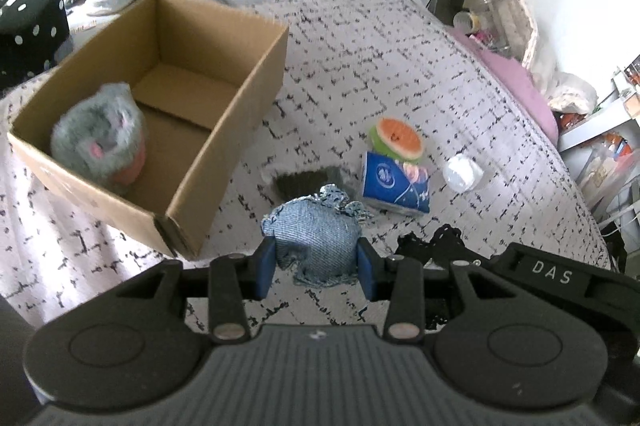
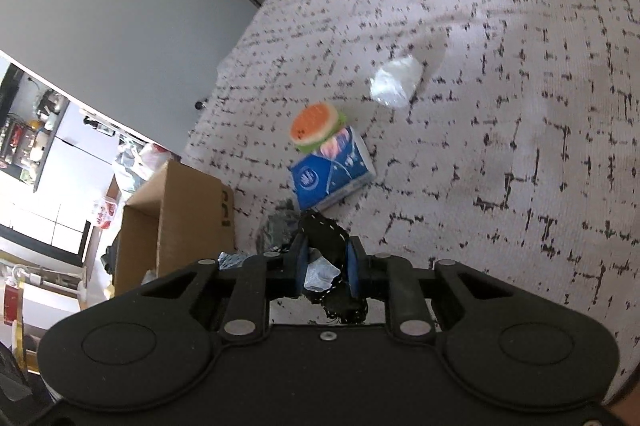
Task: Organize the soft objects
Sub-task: 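Carry the denim plush in the left tool while the right tool grasps the black cloth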
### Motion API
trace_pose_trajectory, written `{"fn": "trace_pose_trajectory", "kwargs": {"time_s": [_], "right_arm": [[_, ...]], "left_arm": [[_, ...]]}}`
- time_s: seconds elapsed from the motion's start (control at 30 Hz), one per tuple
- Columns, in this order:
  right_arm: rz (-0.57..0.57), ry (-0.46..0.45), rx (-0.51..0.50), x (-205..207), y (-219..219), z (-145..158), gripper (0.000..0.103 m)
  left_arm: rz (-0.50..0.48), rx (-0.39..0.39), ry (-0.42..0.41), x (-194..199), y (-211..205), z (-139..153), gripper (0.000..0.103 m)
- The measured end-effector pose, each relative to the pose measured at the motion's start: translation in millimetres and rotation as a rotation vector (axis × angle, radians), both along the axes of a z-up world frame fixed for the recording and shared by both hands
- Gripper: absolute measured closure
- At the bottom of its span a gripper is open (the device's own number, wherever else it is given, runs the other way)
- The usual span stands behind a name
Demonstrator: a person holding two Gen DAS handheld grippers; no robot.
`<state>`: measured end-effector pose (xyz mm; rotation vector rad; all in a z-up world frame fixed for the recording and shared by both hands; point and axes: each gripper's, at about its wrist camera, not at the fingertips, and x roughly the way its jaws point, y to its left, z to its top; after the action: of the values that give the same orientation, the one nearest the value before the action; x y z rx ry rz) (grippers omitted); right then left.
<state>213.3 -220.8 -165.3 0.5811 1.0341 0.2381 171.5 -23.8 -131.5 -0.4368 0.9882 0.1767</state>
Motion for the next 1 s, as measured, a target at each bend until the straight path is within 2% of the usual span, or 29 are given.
{"fn": "trace_pose_trajectory", "kwargs": {"time_s": [0.27, 0.57, 1.0], "right_arm": [[0.021, -0.092, 0.017, -6, 2, 18, 0.083], [0.046, -0.196, 0.025, -13, 6, 38, 0.083], [0.072, -0.316, 0.055, -20, 12, 57, 0.083]], "left_arm": [[-0.015, 0.05, -0.072, -4, 0, 30, 0.062], [-0.012, 0.077, -0.117, -10, 7, 52, 0.062], [0.007, 0.092, -0.149, -18, 28, 65, 0.062]]}}
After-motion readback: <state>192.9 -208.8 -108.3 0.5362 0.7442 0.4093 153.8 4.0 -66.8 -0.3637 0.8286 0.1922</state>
